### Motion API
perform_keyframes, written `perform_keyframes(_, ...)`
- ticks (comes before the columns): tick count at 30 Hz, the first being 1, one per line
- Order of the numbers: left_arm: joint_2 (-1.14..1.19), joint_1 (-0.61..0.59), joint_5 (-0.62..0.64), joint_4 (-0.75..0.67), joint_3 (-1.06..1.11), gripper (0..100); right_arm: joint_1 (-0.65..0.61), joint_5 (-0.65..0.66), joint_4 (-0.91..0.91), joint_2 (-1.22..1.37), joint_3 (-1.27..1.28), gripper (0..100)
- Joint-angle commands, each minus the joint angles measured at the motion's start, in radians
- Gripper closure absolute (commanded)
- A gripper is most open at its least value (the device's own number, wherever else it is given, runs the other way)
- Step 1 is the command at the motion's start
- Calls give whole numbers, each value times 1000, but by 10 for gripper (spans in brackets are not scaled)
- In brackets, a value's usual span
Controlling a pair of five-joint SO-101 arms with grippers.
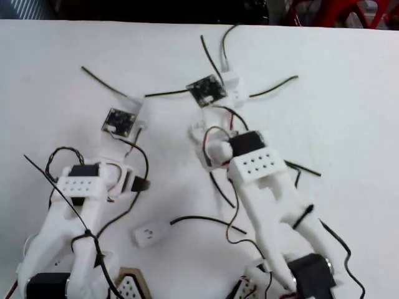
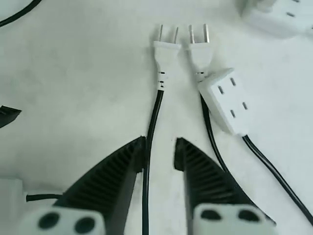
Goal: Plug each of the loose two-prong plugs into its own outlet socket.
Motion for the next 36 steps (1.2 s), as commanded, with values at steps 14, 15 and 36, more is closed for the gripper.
perform_keyframes(14, -48, -10, 11, -20, -3, 657, -53, -3, -455, 340, -5, 799)
perform_keyframes(15, -48, -10, 11, -20, -3, 657, -53, -3, -469, 351, -5, 799)
perform_keyframes(36, -48, -10, 11, -20, -2, 657, -50, 3, -429, 545, -180, 981)
